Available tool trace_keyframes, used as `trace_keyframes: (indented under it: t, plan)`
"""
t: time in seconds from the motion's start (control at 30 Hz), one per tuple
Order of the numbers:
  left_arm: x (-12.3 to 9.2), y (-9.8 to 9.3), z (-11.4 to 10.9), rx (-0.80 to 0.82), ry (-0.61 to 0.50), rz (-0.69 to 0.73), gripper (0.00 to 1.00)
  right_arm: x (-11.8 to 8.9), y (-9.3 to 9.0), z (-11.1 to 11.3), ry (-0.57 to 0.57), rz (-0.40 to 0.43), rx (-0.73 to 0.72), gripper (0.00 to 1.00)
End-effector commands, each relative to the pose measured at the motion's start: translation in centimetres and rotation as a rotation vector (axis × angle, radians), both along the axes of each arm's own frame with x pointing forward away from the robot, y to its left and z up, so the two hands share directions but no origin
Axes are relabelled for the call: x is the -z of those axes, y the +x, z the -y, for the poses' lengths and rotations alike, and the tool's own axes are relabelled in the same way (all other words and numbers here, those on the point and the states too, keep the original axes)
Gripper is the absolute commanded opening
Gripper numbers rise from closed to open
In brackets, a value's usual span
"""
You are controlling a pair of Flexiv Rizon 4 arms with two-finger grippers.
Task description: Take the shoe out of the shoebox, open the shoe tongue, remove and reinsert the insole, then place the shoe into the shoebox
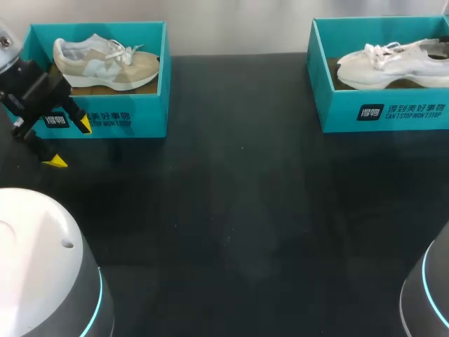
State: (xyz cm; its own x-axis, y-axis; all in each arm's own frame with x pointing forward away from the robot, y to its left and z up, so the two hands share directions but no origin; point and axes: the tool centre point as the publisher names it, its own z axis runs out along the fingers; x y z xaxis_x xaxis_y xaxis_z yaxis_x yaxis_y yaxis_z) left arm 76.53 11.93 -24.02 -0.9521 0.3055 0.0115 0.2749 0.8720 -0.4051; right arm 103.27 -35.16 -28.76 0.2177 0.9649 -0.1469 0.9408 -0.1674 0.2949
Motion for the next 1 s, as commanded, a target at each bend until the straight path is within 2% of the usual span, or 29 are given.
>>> trace_keyframes:
  t: [0.03,0.4,0.7,1.0]
  plan:
    - [0.0,-0.1,-0.1,0.0,0.001,0.001,1.0,0.2,-0.6,0.3,0.01,0.016,-0.005,0.0]
    - [0.0,-0.1,-0.1,0.0,0.001,0.001,1.0,0.2,-0.6,0.3,0.01,0.016,-0.005,0.0]
    - [0.0,-0.1,-0.1,0.0,0.001,0.001,1.0,2.2,2.1,-0.4,-0.021,-0.064,-0.036,0.0]
    - [0.0,-0.1,-0.1,0.0,0.001,0.001,1.0,4.6,3.4,-0.4,-0.042,-0.109,-0.061,0.0]
